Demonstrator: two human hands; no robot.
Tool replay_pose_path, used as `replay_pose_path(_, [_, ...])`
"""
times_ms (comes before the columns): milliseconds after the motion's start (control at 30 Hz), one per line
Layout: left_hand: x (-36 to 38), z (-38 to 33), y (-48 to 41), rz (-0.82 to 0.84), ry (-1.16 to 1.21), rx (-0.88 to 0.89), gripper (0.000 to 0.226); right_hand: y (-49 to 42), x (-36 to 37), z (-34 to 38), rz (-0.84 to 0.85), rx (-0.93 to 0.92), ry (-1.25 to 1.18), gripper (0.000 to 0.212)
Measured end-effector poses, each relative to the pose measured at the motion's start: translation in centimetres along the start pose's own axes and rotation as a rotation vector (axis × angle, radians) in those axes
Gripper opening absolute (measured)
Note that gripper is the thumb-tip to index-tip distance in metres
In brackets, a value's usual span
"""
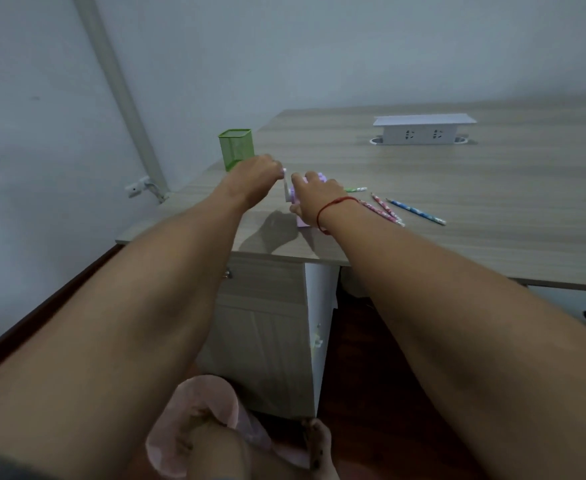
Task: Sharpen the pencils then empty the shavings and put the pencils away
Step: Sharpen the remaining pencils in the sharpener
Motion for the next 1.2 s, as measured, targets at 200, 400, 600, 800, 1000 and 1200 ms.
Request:
replay_pose_path(200, [-1.3, -0.5, 1.5, -0.070, 0.023, -0.050, 0.024, 0.1, -0.2, 0.0, 0.017, 0.011, -0.040, 0.050])
replay_pose_path(400, [-0.6, -2.2, 4.6, -0.098, 0.081, -0.021, 0.019, 0.3, -0.1, 0.2, 0.016, 0.019, -0.048, 0.050])
replay_pose_path(600, [2.5, -3.7, 6.0, 0.019, 0.082, -0.036, 0.021, 0.2, 0.0, 0.1, 0.009, 0.024, -0.062, 0.046])
replay_pose_path(800, [5.0, -2.7, 5.2, 0.183, 0.189, -0.156, 0.028, 0.3, 0.0, 0.3, -0.018, -0.003, -0.051, 0.043])
replay_pose_path(1000, [5.8, -2.1, 3.2, 0.294, 0.221, -0.162, 0.032, 0.3, 0.0, 0.3, -0.074, 0.003, -0.064, 0.042])
replay_pose_path(1200, [6.3, -1.1, 1.7, 0.323, 0.049, -0.072, 0.025, 0.0, 0.5, 0.2, -0.094, 0.000, -0.067, 0.048])
Point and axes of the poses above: each hand's wrist, its own y-axis away from the middle knuckle, its own x-axis out of the palm, z = x × y, the point moved 9 cm from there along -y, towards the middle knuckle, and after that the axes turned 1 degree about -y, right-handed, at the moved point
